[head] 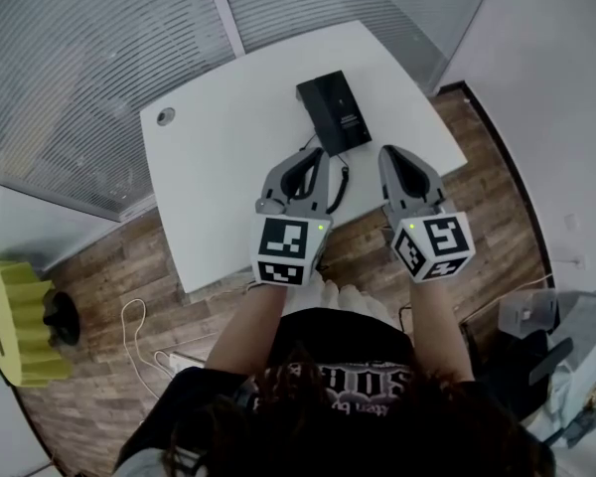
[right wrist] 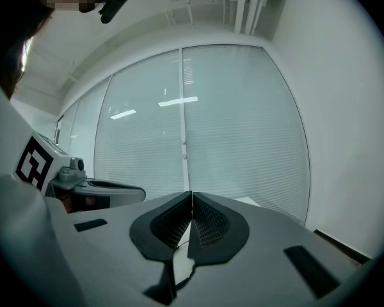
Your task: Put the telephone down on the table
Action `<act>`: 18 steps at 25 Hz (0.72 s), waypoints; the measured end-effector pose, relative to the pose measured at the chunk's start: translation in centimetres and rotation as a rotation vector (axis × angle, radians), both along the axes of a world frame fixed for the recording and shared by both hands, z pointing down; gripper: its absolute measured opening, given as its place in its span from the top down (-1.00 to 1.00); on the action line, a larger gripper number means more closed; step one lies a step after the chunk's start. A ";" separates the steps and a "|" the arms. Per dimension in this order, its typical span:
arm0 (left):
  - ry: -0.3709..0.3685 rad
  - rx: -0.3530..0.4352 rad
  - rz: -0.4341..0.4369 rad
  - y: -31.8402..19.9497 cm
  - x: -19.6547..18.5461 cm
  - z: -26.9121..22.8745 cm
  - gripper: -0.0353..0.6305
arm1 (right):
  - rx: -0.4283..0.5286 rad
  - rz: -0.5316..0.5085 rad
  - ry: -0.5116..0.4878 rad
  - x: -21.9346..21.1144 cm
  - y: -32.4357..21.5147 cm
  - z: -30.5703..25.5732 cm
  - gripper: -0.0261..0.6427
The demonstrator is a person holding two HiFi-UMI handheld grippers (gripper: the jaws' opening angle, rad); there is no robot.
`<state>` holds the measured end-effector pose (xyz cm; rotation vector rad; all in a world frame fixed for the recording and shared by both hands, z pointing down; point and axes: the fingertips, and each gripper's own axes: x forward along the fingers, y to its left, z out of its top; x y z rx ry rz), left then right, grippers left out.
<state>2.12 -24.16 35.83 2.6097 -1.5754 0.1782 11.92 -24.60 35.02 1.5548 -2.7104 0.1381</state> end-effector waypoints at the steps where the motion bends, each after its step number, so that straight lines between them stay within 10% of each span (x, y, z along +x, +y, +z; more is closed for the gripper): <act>1: -0.001 0.001 -0.001 0.1 -0.1 0.0 0.88 | 0.004 -0.002 0.000 -0.1 0.1 -0.1 0.83; 18: -0.031 0.008 0.009 1.7 -0.4 0.4 0.88 | 0.023 0.028 0.019 0.0 1.9 -0.5 0.84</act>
